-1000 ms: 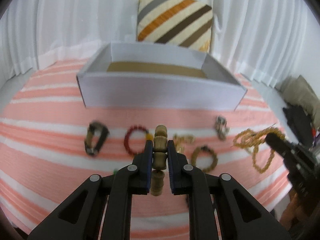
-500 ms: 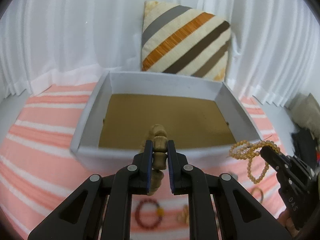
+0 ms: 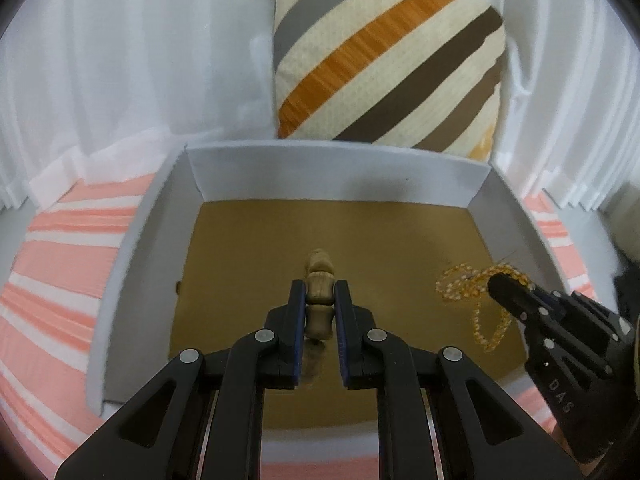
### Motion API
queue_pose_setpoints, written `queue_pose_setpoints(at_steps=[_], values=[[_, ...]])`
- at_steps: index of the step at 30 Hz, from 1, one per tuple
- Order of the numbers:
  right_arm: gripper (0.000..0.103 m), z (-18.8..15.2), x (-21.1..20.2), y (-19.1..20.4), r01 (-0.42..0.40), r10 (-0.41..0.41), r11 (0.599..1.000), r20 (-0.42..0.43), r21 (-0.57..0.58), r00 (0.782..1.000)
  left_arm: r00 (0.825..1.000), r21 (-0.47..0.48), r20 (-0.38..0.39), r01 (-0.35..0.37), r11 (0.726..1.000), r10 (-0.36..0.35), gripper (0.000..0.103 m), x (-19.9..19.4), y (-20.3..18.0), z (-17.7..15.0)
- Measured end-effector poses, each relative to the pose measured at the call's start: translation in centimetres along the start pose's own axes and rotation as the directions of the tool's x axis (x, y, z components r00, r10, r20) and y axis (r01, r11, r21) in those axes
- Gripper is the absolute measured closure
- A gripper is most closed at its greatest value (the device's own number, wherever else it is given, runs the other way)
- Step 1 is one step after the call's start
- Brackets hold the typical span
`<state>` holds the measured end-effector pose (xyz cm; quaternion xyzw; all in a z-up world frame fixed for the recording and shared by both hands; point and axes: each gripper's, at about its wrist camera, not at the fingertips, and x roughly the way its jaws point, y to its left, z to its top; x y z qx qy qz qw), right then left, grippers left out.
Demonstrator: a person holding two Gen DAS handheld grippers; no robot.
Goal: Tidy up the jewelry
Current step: 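Carry the wooden bracelet and amber strand into the white box with both tools, then open both tools in the box and withdraw toward the remaining bracelets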
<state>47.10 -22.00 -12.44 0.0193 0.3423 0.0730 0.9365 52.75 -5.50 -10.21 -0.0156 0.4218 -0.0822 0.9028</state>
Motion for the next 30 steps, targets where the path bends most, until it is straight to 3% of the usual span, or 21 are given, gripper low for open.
queue_pose_setpoints(at_steps=[2, 3, 4, 5, 6, 7, 20, 30], values=[[0.094, 0.0, 1.3, -0.2, 0.007, -0.006, 1.000, -0.030, 0.009, 1.000, 1.000, -0.016, -0.027, -0.001, 1.000, 0.000, 0.088, 1.0, 0.1, -0.1], [0.091, 0.1, 1.8, -0.3, 0.013, -0.012, 1.000, -0.039, 0.012, 0.999, 0.999, -0.023, -0.033, -0.006, 1.000, 0.005, 0.078, 1.4, 0.2, -0.3], [0.082, 0.1, 2.0, -0.4, 0.015, -0.014, 1.000, -0.042, 0.016, 0.999, 0.999, -0.024, -0.039, -0.014, 1.000, 0.013, 0.052, 1.8, 0.2, -0.5], [0.075, 0.0, 2.1, -0.4, 0.019, -0.018, 1.000, -0.039, 0.020, 0.999, 0.999, -0.025, -0.037, -0.020, 0.999, 0.019, 0.039, 1.9, 0.2, -0.6], [0.054, 0.1, 2.1, -0.4, 0.023, -0.022, 0.999, -0.034, 0.025, 0.999, 0.999, -0.026, -0.016, -0.035, 0.999, 0.034, 0.026, 1.7, 0.3, -0.9], [0.045, 0.1, 2.0, -0.4, 0.020, -0.019, 0.999, -0.027, 0.031, 0.999, 0.999, -0.024, -0.002, -0.041, 0.999, 0.041, 0.025, 1.6, 0.3, -1.1], [0.045, -1.5, -0.2, -0.2, 0.063, -0.063, 0.998, 0.001, 0.000, 0.998, 0.999, -0.004, 0.021, -0.044, 0.999, 0.044, 0.023, -1.0, 1.0, -2.8], [0.045, -5.7, -6.9, 1.4, 0.084, -0.080, 0.995, 0.074, -0.054, 0.994, 0.997, 0.033, 0.060, -0.043, 0.999, 0.041, 0.023, -7.6, 1.9, -10.2]])
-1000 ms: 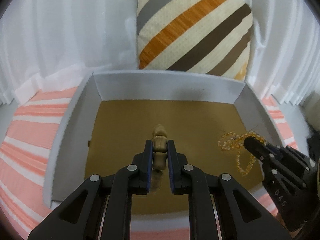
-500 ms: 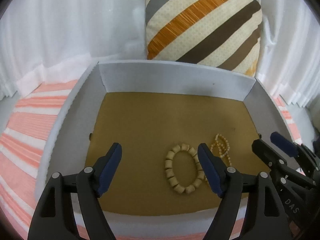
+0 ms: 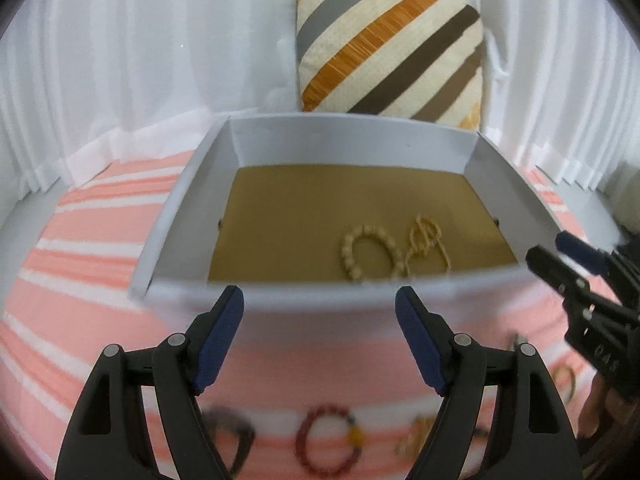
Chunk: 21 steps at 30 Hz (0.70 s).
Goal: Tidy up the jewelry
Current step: 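Open both tools in the box and withdraw toward the remaining bracelets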
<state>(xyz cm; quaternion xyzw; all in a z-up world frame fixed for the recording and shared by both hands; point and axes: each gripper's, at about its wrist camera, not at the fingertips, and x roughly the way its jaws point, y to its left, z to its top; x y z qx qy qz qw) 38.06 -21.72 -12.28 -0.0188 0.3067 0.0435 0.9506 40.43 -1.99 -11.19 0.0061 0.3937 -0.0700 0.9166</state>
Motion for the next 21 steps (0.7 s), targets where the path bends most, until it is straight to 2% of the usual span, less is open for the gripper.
queue_pose_setpoints(at_steps=[10, 17, 21], values=[[0.045, -8.1, -8.0, 2.2, 0.020, -0.019, 0.997, 0.012, -0.068, 1.000, 1.000, 0.009, -0.022, -0.015, 1.000, 0.015, 0.023, -6.0, 0.6, -10.9], [0.045, -12.8, -12.4, 3.7, 0.018, -0.017, 0.996, 0.008, -0.085, 1.000, 0.999, 0.052, -0.019, -0.038, 0.998, 0.039, 0.023, -9.5, 1.0, -16.9], [0.045, -15.5, -14.0, 4.6, 0.001, -0.002, 0.997, -0.010, -0.073, 1.000, 0.999, 0.055, -0.032, -0.043, 0.998, 0.045, 0.023, -10.2, 1.9, -19.8]])
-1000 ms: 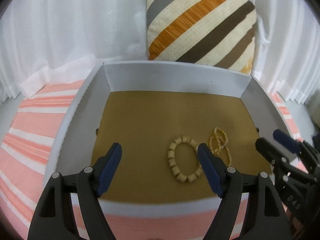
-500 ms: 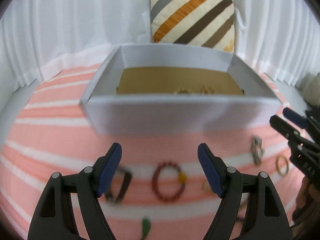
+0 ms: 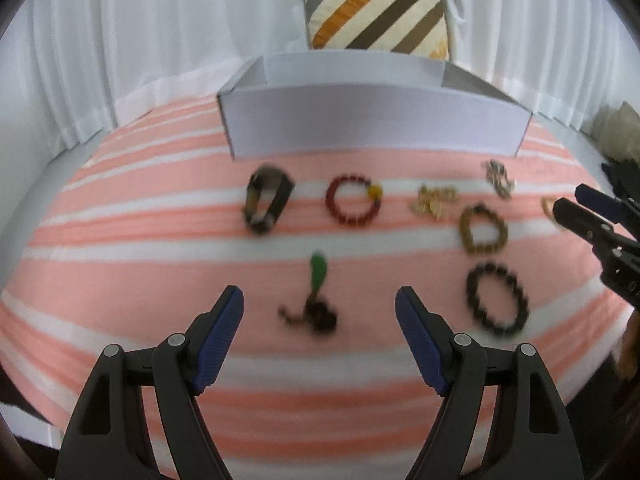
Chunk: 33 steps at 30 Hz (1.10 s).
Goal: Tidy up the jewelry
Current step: 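Open both tools in the box and withdraw toward the remaining bracelets, then grasp the green pendant with the left tool while the right tool grasps the black bead bracelet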
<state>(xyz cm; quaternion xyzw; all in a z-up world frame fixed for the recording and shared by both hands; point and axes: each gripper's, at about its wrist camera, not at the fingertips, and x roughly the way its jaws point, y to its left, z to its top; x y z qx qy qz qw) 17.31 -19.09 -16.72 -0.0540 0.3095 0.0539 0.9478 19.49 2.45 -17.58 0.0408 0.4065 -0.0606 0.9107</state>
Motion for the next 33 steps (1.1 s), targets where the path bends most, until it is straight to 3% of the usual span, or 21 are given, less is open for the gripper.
queue_pose_setpoints(at_steps=[7, 11, 18, 23, 26, 28, 30, 33], values=[[0.045, -5.5, -2.1, 2.4, -0.021, 0.021, 1.000, -0.023, -0.002, 1.000, 0.998, -0.036, -0.064, 0.001, 0.999, -0.003, 0.023, 1.8, 1.3, -4.2], [0.045, -7.4, -1.7, 2.8, -0.031, 0.031, 0.999, -0.059, 0.013, 0.998, 0.999, -0.042, -0.053, -0.004, 0.999, 0.002, 0.023, 3.3, 1.1, -3.6], [0.045, -7.9, -0.4, 2.9, -0.060, 0.064, 0.997, -0.078, 0.056, 0.995, 0.997, -0.055, -0.082, -0.018, 0.998, 0.013, 0.020, 5.6, 1.1, -2.2], [0.045, -8.1, 1.0, 2.5, -0.060, 0.070, 0.993, -0.104, 0.099, 0.992, 0.998, -0.050, -0.063, -0.020, 0.999, 0.017, 0.020, 6.3, 0.8, -1.8], [0.045, -8.2, 1.4, 2.2, -0.060, 0.075, 0.990, -0.118, 0.126, 0.990, 1.000, -0.031, -0.028, -0.001, 1.000, 0.000, 0.041, 6.0, 0.6, -2.0], [0.045, -8.2, 1.6, 2.1, -0.049, 0.065, 0.990, -0.124, 0.129, 0.990, 1.000, -0.008, -0.013, 0.011, 1.000, -0.012, 0.066, 5.8, 0.3, -2.1], [0.045, -8.0, 2.1, 2.0, -0.029, 0.049, 0.989, -0.138, 0.142, 0.989, 1.000, 0.007, -0.006, 0.021, 1.000, -0.021, 0.079, 5.6, -0.2, -2.2], [0.045, -7.8, 3.1, 2.0, -0.005, 0.028, 0.989, -0.156, 0.148, 0.987, 1.000, 0.015, 0.009, 0.014, 1.000, -0.014, 0.083, 5.4, -0.6, -2.5]])
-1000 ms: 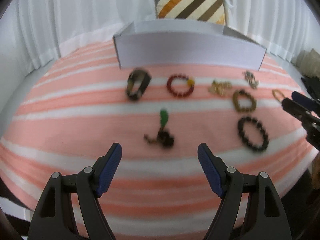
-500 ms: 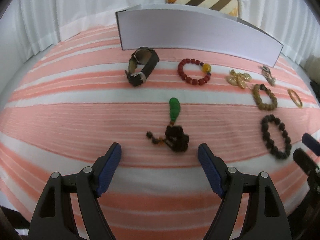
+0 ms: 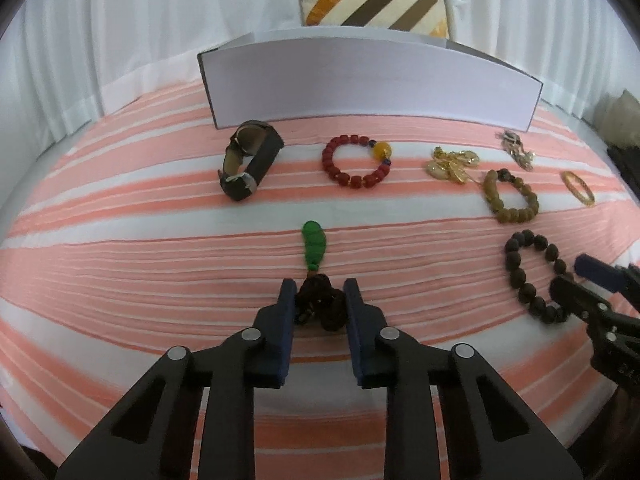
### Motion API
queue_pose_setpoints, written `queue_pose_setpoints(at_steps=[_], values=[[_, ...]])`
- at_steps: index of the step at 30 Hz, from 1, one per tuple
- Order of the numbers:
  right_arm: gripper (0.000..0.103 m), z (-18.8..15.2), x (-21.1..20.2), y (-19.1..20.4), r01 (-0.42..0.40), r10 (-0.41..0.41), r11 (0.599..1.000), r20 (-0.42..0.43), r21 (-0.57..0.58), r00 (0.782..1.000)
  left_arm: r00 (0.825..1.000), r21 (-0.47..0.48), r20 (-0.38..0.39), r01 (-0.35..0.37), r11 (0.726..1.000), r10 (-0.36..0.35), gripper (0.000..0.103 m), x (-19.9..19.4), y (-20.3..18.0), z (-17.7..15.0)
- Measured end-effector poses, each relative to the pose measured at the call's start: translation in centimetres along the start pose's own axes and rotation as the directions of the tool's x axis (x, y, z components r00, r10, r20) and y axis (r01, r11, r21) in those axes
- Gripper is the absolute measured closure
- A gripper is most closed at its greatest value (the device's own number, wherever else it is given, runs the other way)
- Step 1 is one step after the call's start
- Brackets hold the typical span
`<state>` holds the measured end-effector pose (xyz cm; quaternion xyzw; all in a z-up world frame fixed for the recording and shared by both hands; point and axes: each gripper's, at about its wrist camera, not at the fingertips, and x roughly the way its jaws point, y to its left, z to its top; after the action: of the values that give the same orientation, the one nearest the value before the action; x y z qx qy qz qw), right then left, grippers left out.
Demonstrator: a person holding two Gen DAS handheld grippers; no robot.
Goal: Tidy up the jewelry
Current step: 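Grasp the green pendant with the left tool while the right tool grasps the black bead bracelet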
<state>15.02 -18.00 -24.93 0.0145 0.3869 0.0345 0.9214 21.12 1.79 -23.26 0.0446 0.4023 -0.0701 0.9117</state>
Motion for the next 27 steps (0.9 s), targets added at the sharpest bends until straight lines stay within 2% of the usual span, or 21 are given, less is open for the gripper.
queue_pose_setpoints(at_steps=[2, 5, 7, 10, 15, 27], values=[[0.047, 0.0, 0.3, 0.4, 0.010, -0.010, 1.000, 0.003, -0.028, 1.000, 1.000, -0.013, 0.000, 0.007, 1.000, -0.007, 0.086, -0.1, 0.1, -0.1], [0.062, -0.3, 0.2, 1.2, 0.009, -0.008, 0.996, 0.016, -0.087, 1.000, 1.000, -0.030, 0.000, 0.017, 0.999, -0.017, 0.089, -0.3, 0.4, -0.2], [0.090, -0.4, 0.1, 1.3, 0.015, -0.014, 0.995, 0.015, -0.102, 1.000, 1.000, -0.052, -0.006, 0.029, 0.998, -0.030, 0.090, -0.5, 0.8, -0.3], [0.090, -0.4, -0.3, 0.6, -0.008, 0.009, 0.997, 0.005, -0.076, 1.000, 0.998, -0.096, -0.014, 0.056, 0.994, -0.057, 0.090, -0.9, 1.6, -0.5], [0.090, 0.0, -2.1, -0.1, -0.019, 0.022, 0.998, 0.049, -0.056, 0.999, 0.996, -0.160, -0.012, 0.083, 0.984, -0.086, 0.090, -1.8, 3.0, -0.9], [0.090, 2.7, -5.2, 0.3, -0.047, 0.058, 0.997, 0.158, -0.068, 0.986, 0.992, -0.175, 0.054, 0.119, 0.977, -0.112, 0.090, -5.5, 3.3, 1.7]])
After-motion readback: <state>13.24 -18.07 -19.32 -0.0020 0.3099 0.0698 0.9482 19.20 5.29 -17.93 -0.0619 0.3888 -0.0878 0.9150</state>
